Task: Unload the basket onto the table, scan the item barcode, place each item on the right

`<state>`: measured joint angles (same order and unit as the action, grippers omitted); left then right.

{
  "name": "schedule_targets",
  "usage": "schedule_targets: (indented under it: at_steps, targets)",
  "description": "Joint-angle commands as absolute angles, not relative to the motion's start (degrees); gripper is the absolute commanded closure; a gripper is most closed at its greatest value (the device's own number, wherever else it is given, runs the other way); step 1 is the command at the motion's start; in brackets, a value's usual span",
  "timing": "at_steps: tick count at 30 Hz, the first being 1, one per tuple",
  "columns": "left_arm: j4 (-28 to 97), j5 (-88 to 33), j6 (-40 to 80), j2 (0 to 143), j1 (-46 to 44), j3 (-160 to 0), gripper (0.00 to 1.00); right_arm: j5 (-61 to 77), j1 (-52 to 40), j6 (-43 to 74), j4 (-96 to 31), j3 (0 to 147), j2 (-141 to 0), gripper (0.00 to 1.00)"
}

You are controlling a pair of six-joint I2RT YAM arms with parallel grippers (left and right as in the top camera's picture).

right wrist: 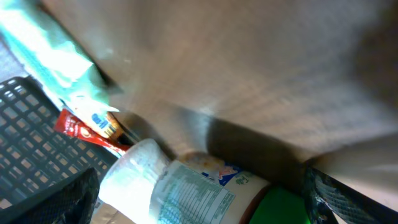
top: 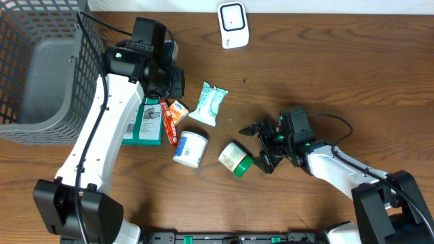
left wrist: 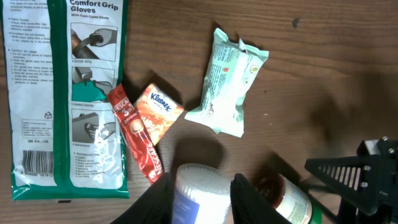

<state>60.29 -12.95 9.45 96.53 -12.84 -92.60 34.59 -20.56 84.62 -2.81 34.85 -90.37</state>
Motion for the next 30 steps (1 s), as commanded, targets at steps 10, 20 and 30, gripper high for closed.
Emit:
schedule_targets:
  at_steps: [10, 20, 30]
  targets:
    - [61.0, -12.6, 10.1, 96.2, -13.6, -92.4, 0.67, 34.7, -20.7, 74.9, -9.8, 34.5, -90.8, 0.01]
    - [61.0, -12.6, 10.1, 98.4, -20.3, -91.6, 0.67, 34.8, -13.8, 78.2, 2.1, 34.5, -90.3, 0.01]
    - [60.7, -4.4, 10.4, 99.6, -21.1, -91.7, 0.67, 37.3, -10.5, 66.5, 4.5, 39.0, -87.7, 0.01]
